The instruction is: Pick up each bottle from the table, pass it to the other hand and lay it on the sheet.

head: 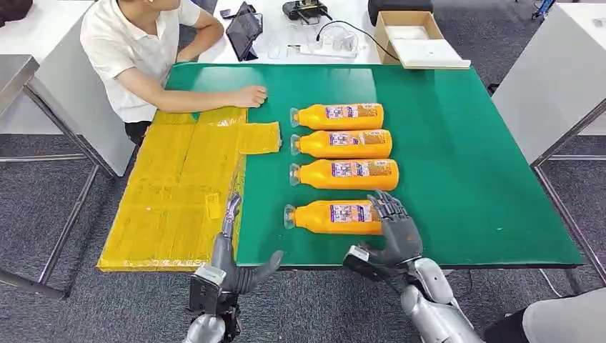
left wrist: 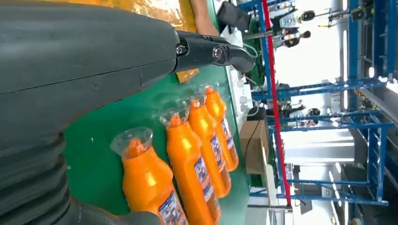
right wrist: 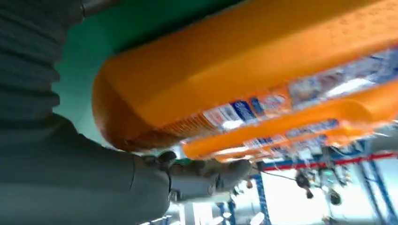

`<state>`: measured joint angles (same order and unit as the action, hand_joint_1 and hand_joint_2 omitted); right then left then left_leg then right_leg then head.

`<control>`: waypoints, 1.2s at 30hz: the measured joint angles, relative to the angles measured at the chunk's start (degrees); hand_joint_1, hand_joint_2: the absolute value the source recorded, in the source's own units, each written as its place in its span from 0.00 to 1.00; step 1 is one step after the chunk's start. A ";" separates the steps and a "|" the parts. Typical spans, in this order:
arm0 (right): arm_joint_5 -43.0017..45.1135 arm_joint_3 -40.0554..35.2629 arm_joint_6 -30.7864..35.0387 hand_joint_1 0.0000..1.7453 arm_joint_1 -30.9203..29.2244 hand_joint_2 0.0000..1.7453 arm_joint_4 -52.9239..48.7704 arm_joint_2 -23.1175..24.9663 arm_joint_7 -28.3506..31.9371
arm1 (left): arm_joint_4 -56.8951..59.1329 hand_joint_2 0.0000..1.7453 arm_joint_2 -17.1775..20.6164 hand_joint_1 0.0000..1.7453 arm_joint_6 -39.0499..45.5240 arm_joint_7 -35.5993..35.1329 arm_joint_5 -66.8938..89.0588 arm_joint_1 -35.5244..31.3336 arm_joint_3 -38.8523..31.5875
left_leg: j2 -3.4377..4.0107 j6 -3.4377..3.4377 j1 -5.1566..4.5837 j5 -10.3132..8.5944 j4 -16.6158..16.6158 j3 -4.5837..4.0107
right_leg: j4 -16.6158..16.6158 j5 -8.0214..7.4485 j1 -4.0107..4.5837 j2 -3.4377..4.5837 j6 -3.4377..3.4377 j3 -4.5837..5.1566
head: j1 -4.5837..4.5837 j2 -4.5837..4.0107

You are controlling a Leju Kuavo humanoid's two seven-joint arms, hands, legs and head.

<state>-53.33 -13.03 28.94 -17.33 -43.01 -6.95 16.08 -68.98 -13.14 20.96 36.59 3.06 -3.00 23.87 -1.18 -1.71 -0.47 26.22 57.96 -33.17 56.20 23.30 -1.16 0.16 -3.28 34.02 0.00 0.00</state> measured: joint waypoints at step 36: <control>-5.31 -4.70 -16.74 1.00 -11.48 1.00 10.36 1.79 -13.02 | -3.93 1.00 0.74 0.00 -1.70 -1.68 -0.07 2.04 -0.04 | 0.38 -0.03 0.00 0.03 -0.03 0.85 | -0.08 -0.02 0.02 0.23 0.02 -0.67 | 0.04 0.00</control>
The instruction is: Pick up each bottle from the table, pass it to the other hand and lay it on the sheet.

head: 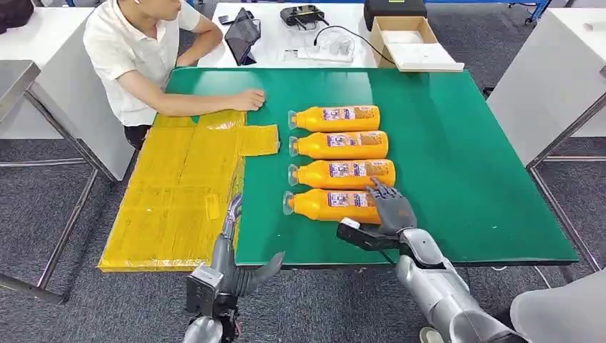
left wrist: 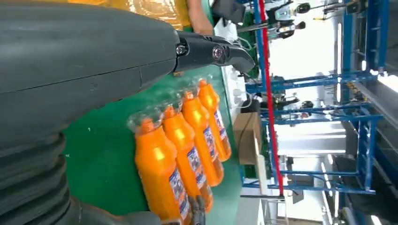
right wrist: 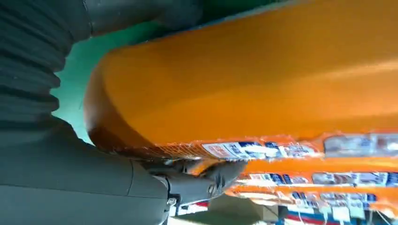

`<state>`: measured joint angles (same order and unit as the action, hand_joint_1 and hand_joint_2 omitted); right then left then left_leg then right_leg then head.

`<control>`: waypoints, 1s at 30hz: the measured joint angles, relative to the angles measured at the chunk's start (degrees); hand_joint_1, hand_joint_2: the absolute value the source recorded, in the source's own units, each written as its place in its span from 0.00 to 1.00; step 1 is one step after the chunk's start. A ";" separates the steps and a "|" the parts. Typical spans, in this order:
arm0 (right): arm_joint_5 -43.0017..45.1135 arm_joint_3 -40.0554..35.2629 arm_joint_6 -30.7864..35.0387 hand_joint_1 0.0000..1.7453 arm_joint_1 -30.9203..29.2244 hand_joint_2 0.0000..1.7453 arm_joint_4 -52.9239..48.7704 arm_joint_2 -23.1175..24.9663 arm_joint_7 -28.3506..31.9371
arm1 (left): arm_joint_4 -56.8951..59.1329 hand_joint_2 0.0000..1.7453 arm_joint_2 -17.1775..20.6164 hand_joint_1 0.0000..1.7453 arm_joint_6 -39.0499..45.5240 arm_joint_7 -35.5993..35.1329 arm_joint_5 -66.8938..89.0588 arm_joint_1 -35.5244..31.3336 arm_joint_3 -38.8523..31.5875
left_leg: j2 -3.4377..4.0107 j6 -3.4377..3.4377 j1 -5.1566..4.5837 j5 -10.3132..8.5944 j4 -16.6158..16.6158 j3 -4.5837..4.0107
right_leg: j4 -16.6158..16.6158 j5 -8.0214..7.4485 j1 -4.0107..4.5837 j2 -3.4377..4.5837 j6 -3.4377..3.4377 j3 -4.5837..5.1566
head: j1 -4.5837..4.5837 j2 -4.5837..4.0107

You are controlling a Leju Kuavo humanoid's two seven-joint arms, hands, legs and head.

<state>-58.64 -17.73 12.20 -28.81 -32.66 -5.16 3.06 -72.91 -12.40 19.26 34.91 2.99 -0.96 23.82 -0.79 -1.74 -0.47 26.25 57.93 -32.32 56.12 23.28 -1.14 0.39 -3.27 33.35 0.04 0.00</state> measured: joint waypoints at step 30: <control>21.41 3.72 -1.86 1.00 7.01 1.00 -4.18 2.87 20.99 | -5.65 1.00 1.71 0.00 -5.01 -0.44 -1.99 3.60 -3.82 | 0.27 0.11 0.14 0.20 -0.01 0.43 | -0.02 0.02 0.18 0.40 0.04 -0.27 | -0.02 0.00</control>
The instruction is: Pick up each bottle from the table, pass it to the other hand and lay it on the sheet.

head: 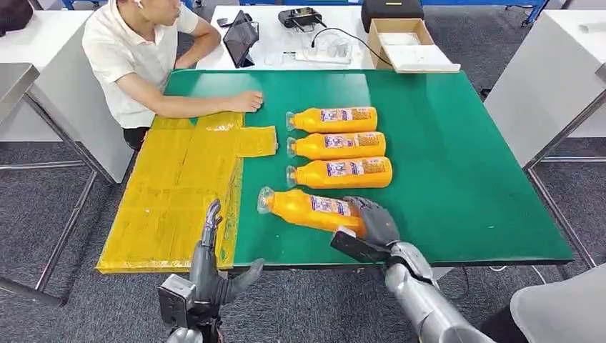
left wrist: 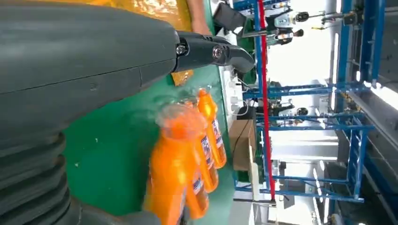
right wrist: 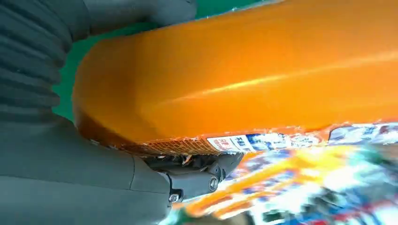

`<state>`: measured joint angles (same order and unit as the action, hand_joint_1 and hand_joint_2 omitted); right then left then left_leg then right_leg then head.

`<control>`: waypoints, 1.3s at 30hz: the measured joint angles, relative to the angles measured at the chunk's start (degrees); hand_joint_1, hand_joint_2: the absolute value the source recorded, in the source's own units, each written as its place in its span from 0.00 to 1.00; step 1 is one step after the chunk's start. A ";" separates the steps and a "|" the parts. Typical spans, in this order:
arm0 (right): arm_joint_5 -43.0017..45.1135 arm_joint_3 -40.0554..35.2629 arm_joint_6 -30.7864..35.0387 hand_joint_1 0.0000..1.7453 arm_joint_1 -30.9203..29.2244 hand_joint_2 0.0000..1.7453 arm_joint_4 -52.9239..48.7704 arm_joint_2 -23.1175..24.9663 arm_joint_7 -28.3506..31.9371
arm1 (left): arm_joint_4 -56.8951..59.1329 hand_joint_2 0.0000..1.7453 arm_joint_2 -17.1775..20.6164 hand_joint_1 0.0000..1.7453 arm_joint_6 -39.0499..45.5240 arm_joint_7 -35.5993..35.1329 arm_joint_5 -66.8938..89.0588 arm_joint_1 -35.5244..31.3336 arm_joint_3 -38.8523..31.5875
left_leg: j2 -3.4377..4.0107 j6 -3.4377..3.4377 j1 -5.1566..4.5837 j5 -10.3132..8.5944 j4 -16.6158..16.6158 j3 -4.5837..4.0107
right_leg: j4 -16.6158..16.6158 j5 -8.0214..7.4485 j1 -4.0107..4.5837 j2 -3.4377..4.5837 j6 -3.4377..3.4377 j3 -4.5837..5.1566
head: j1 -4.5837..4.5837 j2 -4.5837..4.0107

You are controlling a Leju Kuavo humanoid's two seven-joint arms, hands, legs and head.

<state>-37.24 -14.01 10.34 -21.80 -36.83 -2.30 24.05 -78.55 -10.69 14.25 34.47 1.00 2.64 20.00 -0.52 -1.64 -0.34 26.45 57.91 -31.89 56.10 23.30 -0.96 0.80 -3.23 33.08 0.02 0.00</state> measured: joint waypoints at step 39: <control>12.01 -12.16 4.00 1.00 10.59 1.00 -22.12 6.30 6.53 | 6.14 1.00 0.07 0.00 -17.08 -12.41 -28.28 -4.94 10.29 | -0.11 -0.05 -0.02 -0.05 0.01 -1.15 | 0.05 0.00 -0.06 -0.09 -0.04 0.95 | 0.02 -0.02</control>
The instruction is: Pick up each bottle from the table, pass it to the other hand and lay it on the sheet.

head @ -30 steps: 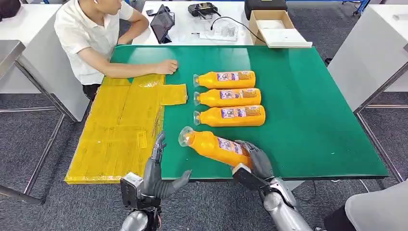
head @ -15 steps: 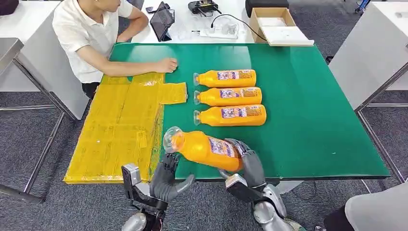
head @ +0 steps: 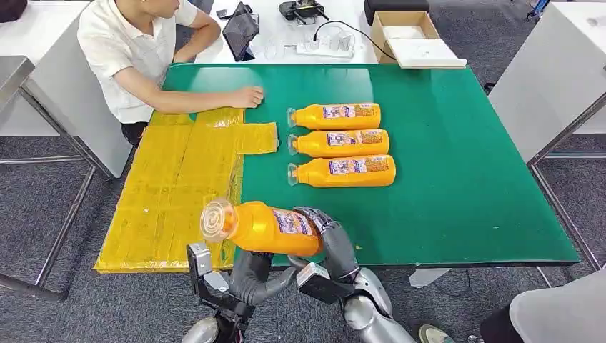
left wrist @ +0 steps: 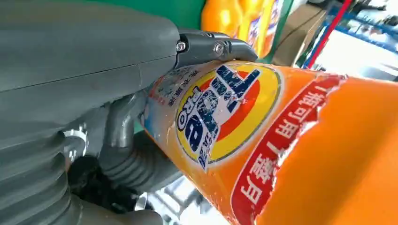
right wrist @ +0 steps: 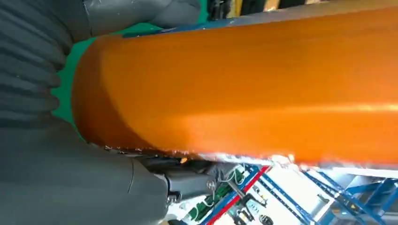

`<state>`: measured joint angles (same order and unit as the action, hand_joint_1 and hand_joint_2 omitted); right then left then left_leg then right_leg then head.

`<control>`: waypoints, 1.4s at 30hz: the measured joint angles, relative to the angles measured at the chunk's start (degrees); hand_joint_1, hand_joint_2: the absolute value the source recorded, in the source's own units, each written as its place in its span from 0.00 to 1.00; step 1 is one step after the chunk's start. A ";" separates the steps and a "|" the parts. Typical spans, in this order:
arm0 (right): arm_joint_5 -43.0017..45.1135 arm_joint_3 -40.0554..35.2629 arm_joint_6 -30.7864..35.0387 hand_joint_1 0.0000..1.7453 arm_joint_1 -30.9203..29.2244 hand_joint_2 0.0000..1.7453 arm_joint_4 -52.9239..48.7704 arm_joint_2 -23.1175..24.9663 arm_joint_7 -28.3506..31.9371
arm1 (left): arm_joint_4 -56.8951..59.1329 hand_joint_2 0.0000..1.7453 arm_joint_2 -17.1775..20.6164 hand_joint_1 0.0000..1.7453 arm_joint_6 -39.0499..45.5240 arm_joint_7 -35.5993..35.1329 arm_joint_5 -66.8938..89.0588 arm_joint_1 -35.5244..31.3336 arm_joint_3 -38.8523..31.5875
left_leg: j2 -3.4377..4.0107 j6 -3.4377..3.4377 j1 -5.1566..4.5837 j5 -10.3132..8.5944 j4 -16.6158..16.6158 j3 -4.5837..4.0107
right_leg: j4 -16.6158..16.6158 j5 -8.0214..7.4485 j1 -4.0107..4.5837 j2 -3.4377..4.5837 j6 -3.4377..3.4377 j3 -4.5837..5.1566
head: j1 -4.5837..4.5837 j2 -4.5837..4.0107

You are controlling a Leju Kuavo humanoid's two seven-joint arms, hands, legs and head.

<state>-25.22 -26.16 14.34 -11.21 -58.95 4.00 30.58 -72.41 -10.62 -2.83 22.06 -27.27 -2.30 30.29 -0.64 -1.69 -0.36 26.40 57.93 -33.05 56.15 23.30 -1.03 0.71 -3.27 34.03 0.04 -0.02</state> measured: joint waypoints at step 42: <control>-0.65 -13.35 8.07 0.00 2.92 0.00 5.69 2.82 3.60 | -6.93 1.00 -0.65 1.00 22.83 5.56 0.69 2.76 -6.10 | 0.02 0.01 0.01 0.01 0.00 -0.06 | -0.01 0.01 0.02 -0.01 0.01 0.13 | 0.02 0.02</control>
<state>-25.88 -39.52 22.41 -8.29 -53.26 6.82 34.18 -79.34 -11.28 20.00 27.62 -26.59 0.46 24.19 -0.62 -1.68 -0.34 26.40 57.93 -33.11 56.14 23.31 -1.01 0.70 -3.25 34.17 0.06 0.00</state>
